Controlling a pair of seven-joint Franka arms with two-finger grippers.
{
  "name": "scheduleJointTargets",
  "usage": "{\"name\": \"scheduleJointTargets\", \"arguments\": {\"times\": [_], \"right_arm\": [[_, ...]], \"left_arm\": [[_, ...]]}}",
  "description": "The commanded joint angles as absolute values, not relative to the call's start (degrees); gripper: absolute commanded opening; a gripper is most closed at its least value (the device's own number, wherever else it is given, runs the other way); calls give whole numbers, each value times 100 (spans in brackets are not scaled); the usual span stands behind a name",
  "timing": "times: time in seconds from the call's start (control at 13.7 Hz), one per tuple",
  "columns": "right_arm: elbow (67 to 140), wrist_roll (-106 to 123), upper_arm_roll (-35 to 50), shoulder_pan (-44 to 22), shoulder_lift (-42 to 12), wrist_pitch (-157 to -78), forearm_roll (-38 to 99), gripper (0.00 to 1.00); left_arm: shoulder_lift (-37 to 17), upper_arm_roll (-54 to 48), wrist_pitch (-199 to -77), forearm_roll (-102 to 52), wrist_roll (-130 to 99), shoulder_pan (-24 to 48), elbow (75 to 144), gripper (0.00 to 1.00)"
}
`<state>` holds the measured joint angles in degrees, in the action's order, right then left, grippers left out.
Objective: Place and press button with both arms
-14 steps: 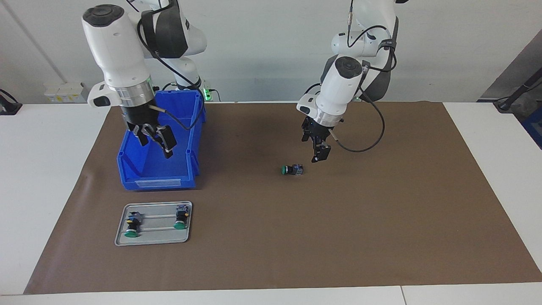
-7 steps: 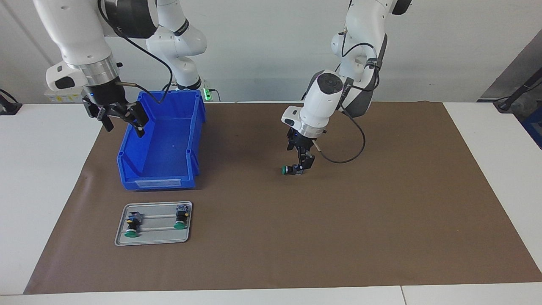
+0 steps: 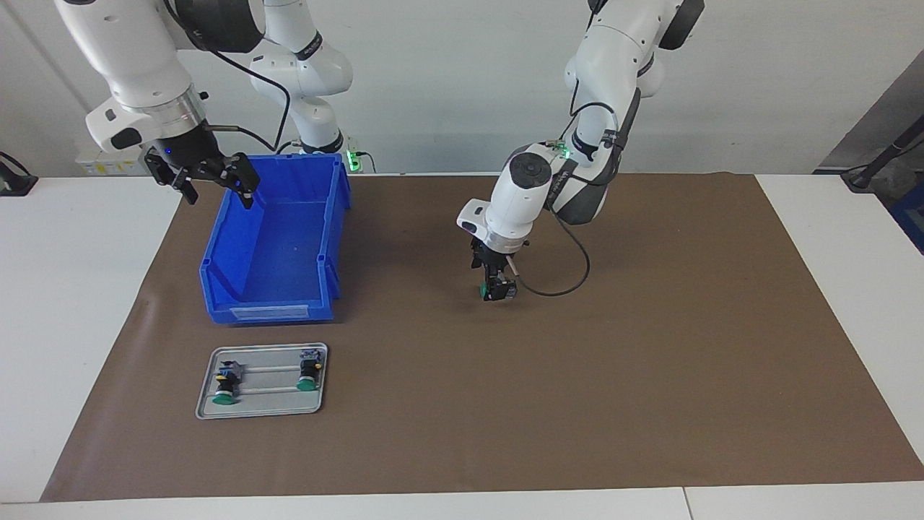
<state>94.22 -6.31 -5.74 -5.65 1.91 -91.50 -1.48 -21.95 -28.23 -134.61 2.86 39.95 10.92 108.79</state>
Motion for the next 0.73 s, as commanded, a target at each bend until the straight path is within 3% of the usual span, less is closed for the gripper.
{"name": "scheduleJointTargets", "arguments": {"times": [0.0,0.15,0.66], "right_arm": [[9633,-369,-905,-799,396,-9229,-79,100],[9633,-369,-1221,-1107,395,-9220,-132,100],[9633,-413,-879,-747,396,-9219,-53,100]], "left_arm": [[-2267,-2786,-13614,614,3902,1125,10854,89],[-2337,-2777,-13728,642,3911,1125,10872,88],[-2417,-2760,-13649,773,3867,1116,10890,86]]}}
